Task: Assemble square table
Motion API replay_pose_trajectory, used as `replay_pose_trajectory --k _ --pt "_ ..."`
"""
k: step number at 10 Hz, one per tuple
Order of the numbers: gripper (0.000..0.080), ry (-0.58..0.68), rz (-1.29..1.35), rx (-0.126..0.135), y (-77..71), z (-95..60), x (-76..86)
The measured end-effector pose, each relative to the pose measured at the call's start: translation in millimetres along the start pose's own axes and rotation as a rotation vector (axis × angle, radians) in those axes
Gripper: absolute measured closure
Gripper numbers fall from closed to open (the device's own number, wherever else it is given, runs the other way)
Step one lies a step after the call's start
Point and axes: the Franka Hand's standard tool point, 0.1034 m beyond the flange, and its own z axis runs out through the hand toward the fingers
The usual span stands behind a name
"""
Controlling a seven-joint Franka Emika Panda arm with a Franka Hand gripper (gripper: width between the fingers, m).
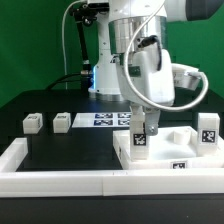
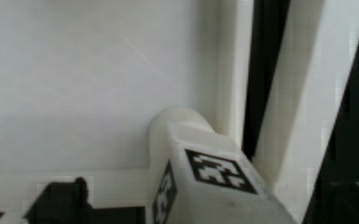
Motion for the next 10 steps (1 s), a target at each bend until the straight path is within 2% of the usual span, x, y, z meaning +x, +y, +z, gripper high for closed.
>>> replay_pose_trajectory --k 6,10 --pt "0.0151 -0.010 -0.668 -0.010 1.7 0.4 2.0" --pt "0.0151 -0.026 -1.100 -0.049 -0.8 -1.8 4.0"
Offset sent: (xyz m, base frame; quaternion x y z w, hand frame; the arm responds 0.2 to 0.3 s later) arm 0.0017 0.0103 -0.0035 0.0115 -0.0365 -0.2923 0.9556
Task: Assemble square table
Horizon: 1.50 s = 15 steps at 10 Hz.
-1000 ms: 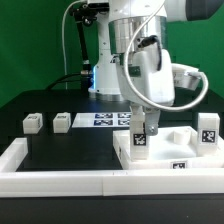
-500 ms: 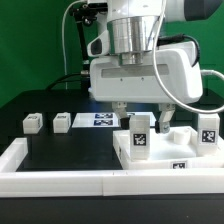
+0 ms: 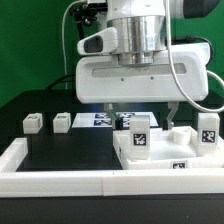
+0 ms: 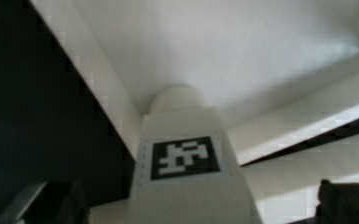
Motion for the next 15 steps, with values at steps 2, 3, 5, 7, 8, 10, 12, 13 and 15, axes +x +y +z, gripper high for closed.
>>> replay_pose_trajectory --k 2,3,5,7,8,10,12,13,15 --pt "0.0151 0.004 -0.105 -0.010 0.3 -0.7 1.5" --pt "0.0151 0.009 -0.118 -0.011 0.6 -0.9 2.1" --pt "0.0400 0.008 -0.119 -0.011 0.7 -0.8 2.0" --pt "0.0509 0.009 -0.118 -0.012 1.1 -0.8 2.1" --pt "0.0509 0.009 -0.111 -0.011 1.2 -0.8 2.1" --pt "0.0509 0.009 -0.094 -0.011 1.3 -0.8 2.1" --pt "0.0509 0.017 0.067 -0.012 1.1 -0.6 1.8" --pt "0.0509 0.020 0.181 -0.016 1.4 -0.6 1.2" --pt "0.0509 0.022 0.368 -0.019 1.8 -0.7 0.6"
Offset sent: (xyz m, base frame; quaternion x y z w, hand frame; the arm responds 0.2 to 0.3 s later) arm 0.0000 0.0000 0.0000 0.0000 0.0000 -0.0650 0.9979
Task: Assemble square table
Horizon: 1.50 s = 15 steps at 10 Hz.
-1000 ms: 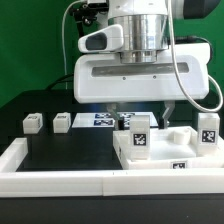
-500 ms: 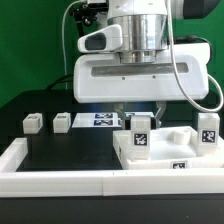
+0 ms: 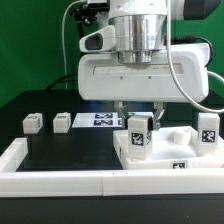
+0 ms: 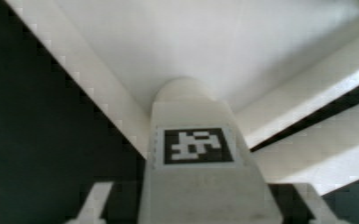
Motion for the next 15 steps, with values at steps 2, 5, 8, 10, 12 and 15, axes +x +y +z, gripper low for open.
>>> replay_pose_trajectory --k 2,5,8,10,12,15 --pt "0.0508 -0.004 0.196 -0.003 0.6 0.5 -0.9" --pt "0.0508 -0.018 0.569 -0.005 -1.4 0.9 -3.3" --pt "0.0508 -0.036 0.769 0.000 -1.8 1.3 -4.4" --pt "0.0491 -0.037 0.767 0.000 -2.0 1.4 -4.7" --pt "0.0286 -0.037 0.689 0.001 -1.2 1.5 -4.2" --pt "0.0159 -0.035 0.435 0.005 -0.2 1.0 -2.7"
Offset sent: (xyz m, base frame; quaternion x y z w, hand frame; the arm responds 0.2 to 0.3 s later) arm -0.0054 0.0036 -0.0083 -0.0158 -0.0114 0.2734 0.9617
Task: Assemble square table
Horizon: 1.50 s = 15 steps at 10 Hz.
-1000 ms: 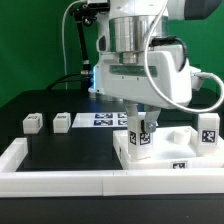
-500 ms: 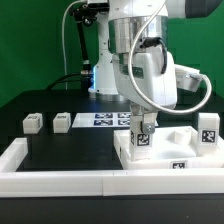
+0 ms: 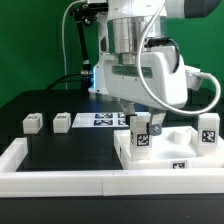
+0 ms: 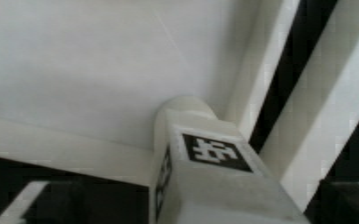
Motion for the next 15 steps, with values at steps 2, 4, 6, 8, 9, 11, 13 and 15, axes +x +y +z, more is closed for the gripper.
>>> replay_pose_trajectory --k 2,4,6,8,9,11,13,15 --pt "0.0151 0.001 -0.190 0.000 1.1 -0.2 2.4" --pt "0.0150 -0.001 -0.392 -0.001 1.0 -0.3 2.3" --pt "0.0150 0.002 -0.559 -0.010 -1.0 -0.5 -0.1" --pt "0.0150 0.007 -0.730 -0.023 -1.0 -0.4 -0.3" --pt "0.0150 0.007 -0.793 -0.024 -0.9 -0.4 -0.3" --pt "0.0150 0.024 -0.890 -0.026 -2.5 -1.6 0.5" --pt "0.0150 0.068 -0.941 -0.012 0.0 -4.6 2.4" --pt "0.0163 0.066 -0.938 -0.013 0.3 -3.6 2.3"
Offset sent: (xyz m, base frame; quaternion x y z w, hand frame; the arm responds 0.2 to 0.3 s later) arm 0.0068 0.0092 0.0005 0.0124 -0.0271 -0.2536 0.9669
